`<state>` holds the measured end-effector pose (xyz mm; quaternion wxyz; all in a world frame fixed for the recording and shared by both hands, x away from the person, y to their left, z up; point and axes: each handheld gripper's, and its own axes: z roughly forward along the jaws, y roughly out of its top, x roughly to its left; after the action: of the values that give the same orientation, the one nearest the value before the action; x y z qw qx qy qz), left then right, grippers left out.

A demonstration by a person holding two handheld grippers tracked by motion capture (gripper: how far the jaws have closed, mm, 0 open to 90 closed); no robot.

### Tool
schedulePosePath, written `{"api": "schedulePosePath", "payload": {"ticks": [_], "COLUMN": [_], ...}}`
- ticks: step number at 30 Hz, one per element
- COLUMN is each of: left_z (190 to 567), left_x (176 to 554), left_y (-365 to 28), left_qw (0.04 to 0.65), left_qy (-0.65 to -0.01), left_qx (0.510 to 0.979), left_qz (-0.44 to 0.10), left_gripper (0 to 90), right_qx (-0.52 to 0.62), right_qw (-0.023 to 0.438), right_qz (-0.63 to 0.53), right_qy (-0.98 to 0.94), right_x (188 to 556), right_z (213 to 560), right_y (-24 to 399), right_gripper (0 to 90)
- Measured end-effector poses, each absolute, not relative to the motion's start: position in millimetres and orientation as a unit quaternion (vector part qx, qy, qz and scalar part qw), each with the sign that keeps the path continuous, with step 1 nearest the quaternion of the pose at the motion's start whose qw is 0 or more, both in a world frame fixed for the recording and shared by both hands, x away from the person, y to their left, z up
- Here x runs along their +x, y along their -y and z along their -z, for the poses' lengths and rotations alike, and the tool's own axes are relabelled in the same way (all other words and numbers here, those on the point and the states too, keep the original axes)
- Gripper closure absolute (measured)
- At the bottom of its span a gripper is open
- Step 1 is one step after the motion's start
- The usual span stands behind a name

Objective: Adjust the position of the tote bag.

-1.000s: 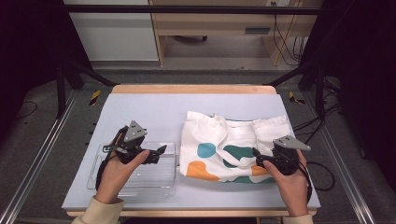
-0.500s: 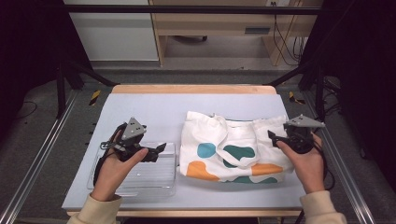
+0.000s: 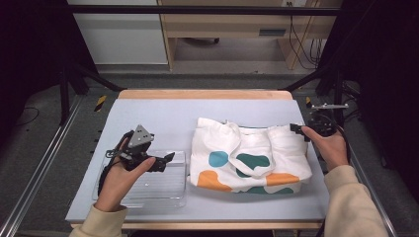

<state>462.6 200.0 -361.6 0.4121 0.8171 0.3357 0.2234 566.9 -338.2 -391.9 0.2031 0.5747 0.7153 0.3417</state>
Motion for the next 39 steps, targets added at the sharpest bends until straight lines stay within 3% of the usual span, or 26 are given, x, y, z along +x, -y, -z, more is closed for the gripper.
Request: {"api": "schedulePosePath", "payload": {"ticks": [3, 6, 7, 9, 16, 24, 39], "left_z": [361.4, 361.6, 361.6, 362.1, 364.4, 362.3, 355.3], "left_x": [462.1, 462.1, 462.1, 461.5, 457.3, 458.3, 504.4], "left_y": [-199.4, -198.2, -198.2, -196.2, -190.1, -168.9, -100.9], "left_qw": [0.415, 0.411, 0.411, 0.411, 0.402, 0.386, 0.411], "left_qy": [-0.335, -0.335, -0.335, -0.334, -0.334, -0.316, -0.293], "left_qx": [0.816, 0.818, 0.818, 0.819, 0.82, 0.831, 0.835], "left_qz": [-0.223, -0.224, -0.224, -0.224, -0.232, -0.245, -0.218], "left_gripper": [7.4, 7.4, 7.4, 7.4, 7.6, 8.0, 13.0], "right_qx": [0.578, 0.573, 0.573, 0.57, 0.554, 0.482, 0.417], "right_qw": [0.197, 0.204, 0.204, 0.225, 0.257, 0.291, 0.283], "right_qz": [-0.331, -0.333, -0.333, -0.346, -0.385, -0.451, -0.514], "right_qy": [-0.719, -0.72, -0.72, -0.71, -0.692, -0.693, -0.694], "right_x": [570.4, 563.9, 563.9, 552.5, 520.3, 455.4, 396.9], "right_z": [397.2, 399.7, 399.7, 395.6, 385.2, 364.7, 369.4], "right_y": [334.1, 327.3, 327.3, 322.8, 308.0, 283.6, 294.7], "right_gripper": [29.5, 54.4, 54.4, 72.3, 76.8, 77.7, 78.0]}}
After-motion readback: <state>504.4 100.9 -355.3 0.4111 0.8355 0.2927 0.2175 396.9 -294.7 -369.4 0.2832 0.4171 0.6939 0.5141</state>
